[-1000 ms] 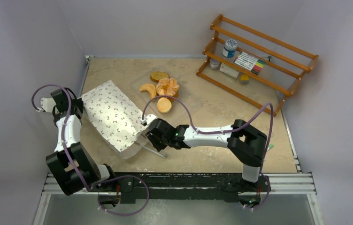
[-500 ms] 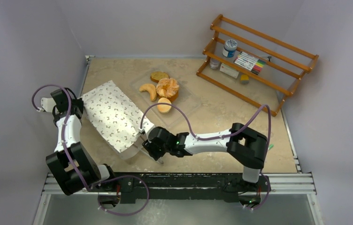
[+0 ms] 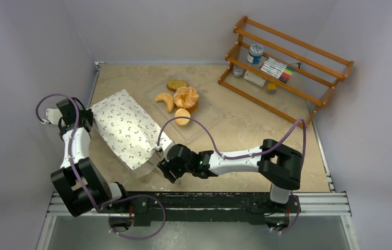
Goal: Take the fake bread out of the paper bag
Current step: Take out the fake bread from the paper bag.
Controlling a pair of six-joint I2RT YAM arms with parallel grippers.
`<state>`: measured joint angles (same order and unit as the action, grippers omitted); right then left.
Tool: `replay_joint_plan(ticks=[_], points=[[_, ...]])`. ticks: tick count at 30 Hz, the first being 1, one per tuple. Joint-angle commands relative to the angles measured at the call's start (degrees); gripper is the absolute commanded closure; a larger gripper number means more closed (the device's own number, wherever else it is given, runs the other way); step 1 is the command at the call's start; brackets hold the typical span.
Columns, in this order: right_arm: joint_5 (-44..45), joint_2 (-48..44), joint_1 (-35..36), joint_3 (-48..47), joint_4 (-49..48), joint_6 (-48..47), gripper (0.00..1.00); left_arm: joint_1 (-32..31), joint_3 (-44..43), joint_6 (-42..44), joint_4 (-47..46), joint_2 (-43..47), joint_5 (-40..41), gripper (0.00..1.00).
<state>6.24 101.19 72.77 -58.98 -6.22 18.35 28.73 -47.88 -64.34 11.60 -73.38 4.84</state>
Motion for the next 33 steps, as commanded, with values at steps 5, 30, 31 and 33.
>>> replay_joint_plan(ticks=[5,30,31,33], points=[[0.63,1.61,1.14,0.4,-6.07,0.76,0.39,-0.19,-0.22,-1.01,-4.65,0.32,-2.1,1.0],[5.16,11.71,1.14,-4.85,-10.84,-4.36,0.54,-0.25,1.07,-0.7,-4.83,0.26,-3.26,1.0],[5.25,11.89,1.08,-5.15,-10.98,-4.71,0.54,-0.28,1.18,-0.81,-4.87,0.41,-3.3,1.0],[5.47,12.37,1.06,-5.7,-11.05,-5.24,0.54,-0.25,1.17,-0.84,-4.84,0.51,-3.33,1.0]])
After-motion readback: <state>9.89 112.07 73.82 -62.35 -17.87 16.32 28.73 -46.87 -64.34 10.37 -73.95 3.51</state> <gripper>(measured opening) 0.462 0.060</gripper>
